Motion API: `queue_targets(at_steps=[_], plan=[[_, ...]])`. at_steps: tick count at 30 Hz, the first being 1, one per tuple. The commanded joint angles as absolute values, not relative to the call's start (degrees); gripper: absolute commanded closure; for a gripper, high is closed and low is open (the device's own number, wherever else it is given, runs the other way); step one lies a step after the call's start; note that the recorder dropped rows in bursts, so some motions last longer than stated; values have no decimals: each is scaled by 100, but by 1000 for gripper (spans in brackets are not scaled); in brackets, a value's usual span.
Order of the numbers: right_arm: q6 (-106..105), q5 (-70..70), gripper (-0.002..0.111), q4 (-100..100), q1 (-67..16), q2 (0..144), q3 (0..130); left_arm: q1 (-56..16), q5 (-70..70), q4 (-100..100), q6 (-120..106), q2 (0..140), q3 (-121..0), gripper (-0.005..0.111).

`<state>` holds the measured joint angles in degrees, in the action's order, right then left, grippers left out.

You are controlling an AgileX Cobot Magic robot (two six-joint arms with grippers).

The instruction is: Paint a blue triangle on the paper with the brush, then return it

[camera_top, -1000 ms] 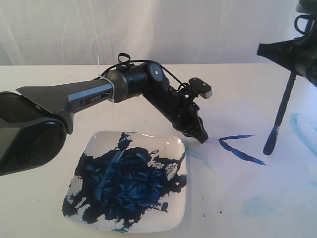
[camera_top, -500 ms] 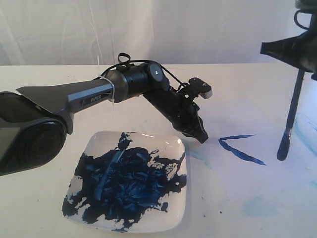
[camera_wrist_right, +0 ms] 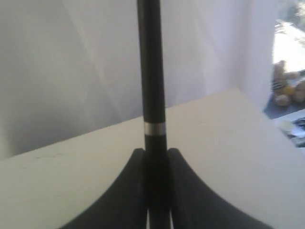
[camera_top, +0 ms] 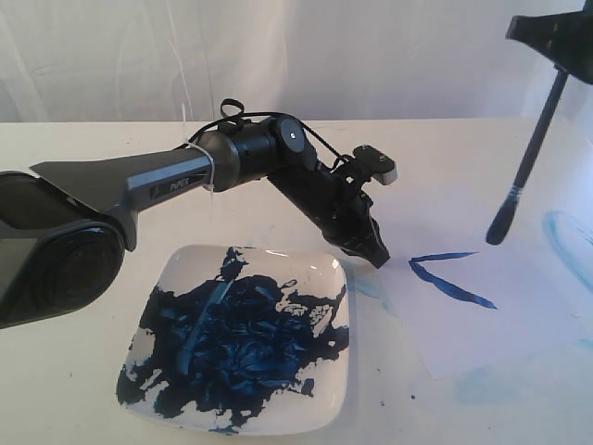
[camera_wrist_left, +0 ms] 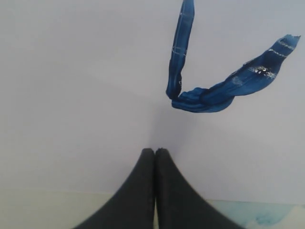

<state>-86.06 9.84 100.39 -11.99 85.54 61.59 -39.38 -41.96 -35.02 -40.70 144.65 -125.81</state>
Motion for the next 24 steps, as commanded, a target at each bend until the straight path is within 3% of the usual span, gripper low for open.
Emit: queue_targets(at_steps=[1,4,11,18,24], plan=[[-8057,-639,108,9995,-511,8598,6206,-3947,-4657,-3295,-4045,14540,-12536,107],[-7429,-1386,108,9592,-33,8665,6223,-3947,-4670,-3295,-4045,14540,-12536,107],[-3392,-2520,108,5189,706,9084,6900,-3947,-4659,-3271,-4045,14540,-12536,107],[-2999,-2212,108,4618,544,9097,6815,-3947,-4668,-3271,-4045,14540,-12536,107],[-2811,-280,108,4619,-396,8912,5953,-3947,-4707,-3271,-4045,14540,-12536,107]])
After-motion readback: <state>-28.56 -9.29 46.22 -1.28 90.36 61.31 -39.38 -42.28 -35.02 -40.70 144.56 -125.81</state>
